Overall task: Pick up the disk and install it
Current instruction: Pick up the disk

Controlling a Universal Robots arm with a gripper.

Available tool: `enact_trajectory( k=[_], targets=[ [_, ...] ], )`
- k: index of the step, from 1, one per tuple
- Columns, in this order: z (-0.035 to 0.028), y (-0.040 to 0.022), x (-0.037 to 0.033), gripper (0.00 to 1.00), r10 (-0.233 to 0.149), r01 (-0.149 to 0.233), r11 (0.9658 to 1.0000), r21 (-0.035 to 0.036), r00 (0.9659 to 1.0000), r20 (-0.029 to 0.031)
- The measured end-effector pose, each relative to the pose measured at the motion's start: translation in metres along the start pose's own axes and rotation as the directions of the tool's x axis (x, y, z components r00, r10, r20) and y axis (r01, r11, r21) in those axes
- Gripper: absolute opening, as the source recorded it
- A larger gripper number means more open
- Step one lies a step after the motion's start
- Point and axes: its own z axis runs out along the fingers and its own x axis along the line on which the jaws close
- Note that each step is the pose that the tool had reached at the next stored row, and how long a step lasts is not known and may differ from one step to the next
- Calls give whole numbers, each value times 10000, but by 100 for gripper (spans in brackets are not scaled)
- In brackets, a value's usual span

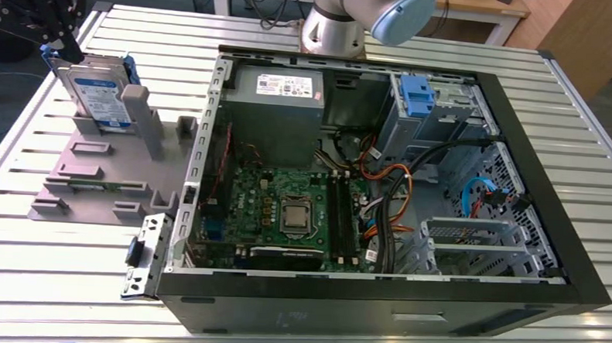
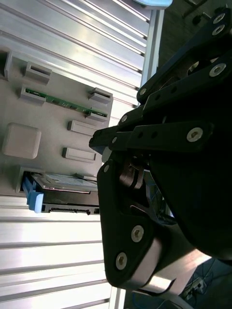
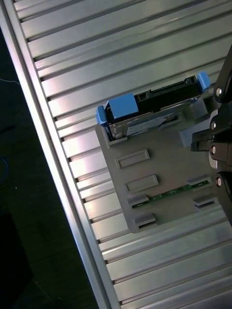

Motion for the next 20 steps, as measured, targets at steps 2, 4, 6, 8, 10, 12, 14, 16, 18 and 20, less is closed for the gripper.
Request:
enact_trajectory(
  k=[2, 4, 6, 8, 10, 12, 14, 16, 18, 20],
  targets=[
    [0, 0, 0, 11, -16, 16, 10000, 0, 10000, 1],
    [1, 0, 0, 11, -32, 32, 10000, 0, 10000, 1],
    [1, 0, 0, 11, -49, 49, 10000, 0, 10000, 2],
    [0, 0, 0, 11, -64, 64, 10000, -1, 10000, 1],
    [0, 0, 0, 11, -80, 80, 10000, -2, 10000, 1],
    [0, 0, 0, 11, -96, 96, 10000, -2, 10000, 1],
    [0, 0, 0, 11, -111, 111, 9999, -3, 9999, 1],
    [0, 0, 0, 11, -127, 127, 9999, -3, 9999, 1],
    [0, 0, 0, 11, -142, 142, 9999, -3, 9999, 2],
    [0, 0, 0, 11, -157, 157, 9999, -4, 9999, 2]
  ],
)
